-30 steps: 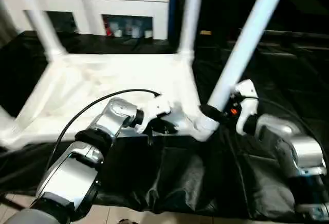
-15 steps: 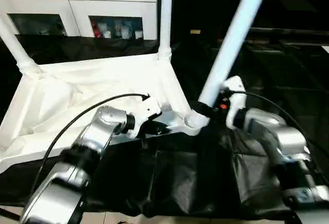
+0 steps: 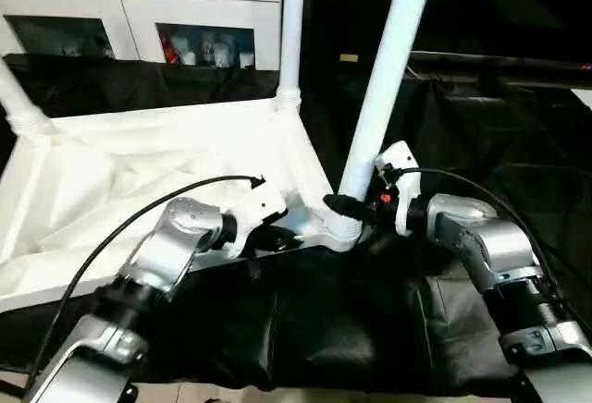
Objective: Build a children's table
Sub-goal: Insert table leg to table base
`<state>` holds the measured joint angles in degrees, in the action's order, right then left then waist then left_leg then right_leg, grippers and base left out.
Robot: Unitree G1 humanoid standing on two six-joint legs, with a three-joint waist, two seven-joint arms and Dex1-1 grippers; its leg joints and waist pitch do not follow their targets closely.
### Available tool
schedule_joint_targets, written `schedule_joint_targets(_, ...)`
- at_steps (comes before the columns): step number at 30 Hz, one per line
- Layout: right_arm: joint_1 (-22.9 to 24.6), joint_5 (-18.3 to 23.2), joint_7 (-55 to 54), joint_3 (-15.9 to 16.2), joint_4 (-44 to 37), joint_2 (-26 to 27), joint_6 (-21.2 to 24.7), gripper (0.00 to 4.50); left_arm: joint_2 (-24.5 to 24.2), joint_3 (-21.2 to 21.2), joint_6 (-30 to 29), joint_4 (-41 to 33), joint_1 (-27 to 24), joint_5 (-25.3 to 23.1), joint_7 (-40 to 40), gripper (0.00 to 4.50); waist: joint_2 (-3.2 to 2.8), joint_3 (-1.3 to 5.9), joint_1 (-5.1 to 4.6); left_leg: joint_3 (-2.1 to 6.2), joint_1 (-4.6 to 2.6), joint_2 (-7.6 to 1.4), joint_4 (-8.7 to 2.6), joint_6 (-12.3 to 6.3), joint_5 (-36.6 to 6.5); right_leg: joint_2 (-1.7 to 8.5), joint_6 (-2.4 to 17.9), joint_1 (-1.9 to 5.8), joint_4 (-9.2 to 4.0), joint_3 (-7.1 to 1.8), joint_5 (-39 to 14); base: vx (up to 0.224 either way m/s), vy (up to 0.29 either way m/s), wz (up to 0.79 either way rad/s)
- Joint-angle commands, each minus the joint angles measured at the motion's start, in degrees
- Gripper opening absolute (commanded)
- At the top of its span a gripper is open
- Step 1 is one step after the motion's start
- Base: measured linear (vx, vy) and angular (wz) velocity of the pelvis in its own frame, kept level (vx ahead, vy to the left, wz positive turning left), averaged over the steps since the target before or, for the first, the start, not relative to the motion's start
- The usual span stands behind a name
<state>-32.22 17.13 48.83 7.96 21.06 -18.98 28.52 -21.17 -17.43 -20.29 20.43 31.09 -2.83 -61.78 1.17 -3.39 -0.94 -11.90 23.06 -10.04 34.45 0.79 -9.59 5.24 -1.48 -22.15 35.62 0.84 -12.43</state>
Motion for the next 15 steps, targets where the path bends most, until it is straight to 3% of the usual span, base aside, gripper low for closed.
schedule_joint_targets(1, -0.6, -1.4, 0.2, 0.7, 1.7, -0.5, -0.2, 1.9, -1.0, 0.7, 1.1, -1.3, -0.8, 0.9, -0.7, 0.0, 0.33, 4.08, 0.79, 1.37, -1.9, -3.08, -3.97, -2.14, -10.1, 2.59, 17.0, 1.58, -3.72, -1.29, -3.1, 0.0, 0.0, 0.0)
schedule_joint_targets(4, -0.8, -1.7, 0.4, 0.8, 2.9, -0.2, -0.8, 1.9, 0.2, 0.9, 6.4, -0.8, -0.6, 2.1, -0.8, 0.0, 0.47, 4.1, 0.76, 1.35, -1.8, -3.02, -3.89, -2.4, -9.6, 2.58, 17.2, 1.68, -3.63, -1.29, -2.0, 0.0, 0.0, 0.0)
schedule_joint_targets(10, -0.6, -1.7, 0.5, 0.1, 4.1, 0.0, -1.5, 1.9, 0.8, -0.5, 9.3, 2.2, 0.9, 0.4, 0.4, 0.0, 0.55, 3.92, 1.05, 1.35, -1.85, -3.02, -3.95, -1.84, -11.2, 2.65, 16.4, 1.51, -3.92, -1.39, -5.3, 0.0, 0.0, 0.0)
schedule_joint_targets(11, -0.5, -1.6, 0.5, 0.0, 4.2, 0.0, -1.6, 1.9, 0.8, -0.6, 9.4, 2.7, 1.1, 0.2, 0.8, 0.0, 0.02, 3.93, 1.06, 1.31, -2.06, -2.97, -4.01, -1.16, -12.1, 2.48, 16.2, 1.3, -4.04, -1.41, -5.8, 0.0, 0.0, 0.0)
schedule_joint_targets(13, 0.0, -1.0, 0.2, -0.8, 4.3, 0.0, -1.5, 1.9, 1.2, -0.2, 9.3, 3.8, 1.6, 0.0, 1.8, 0.0, 0.19, 3.93, 1.27, 1.33, -2.11, -3.02, -4.06, -0.58, -12.8, 2.54, 16.1, 1.34, -4.02, -1.45, -6.1, 0.0, 0.0, 0.0)
schedule_joint_targets(14, 0.2, -0.7, 0.1, -1.2, 4.4, 0.1, -1.5, 1.9, 1.5, 0.1, 9.3, 4.3, 1.8, 0.1, 2.3, 0.0, -0.31, 3.92, 1.51, 1.43, -2.18, -3.02, -4.13, -0.16, -13.2, 2.62, 16.0, 1.31, -4.02, -1.43, -6.5, 0.0, 0.0, 0.0)
schedule_joint_targets(15, 1.1, 0.0, -0.5, -2.2, 4.7, 0.3, -1.6, 1.9, 1.7, 0.4, 9.6, 5.0, 2.0, 0.2, 2.5, 0.0, -0.24, 3.91, 1.52, 1.44, -2.15, -3.0, -4.2, 0.2, -13.7, 2.55, 15.8, 1.3, -4.1, -1.42, -6.8, 0.0, 0.0, 0.0)
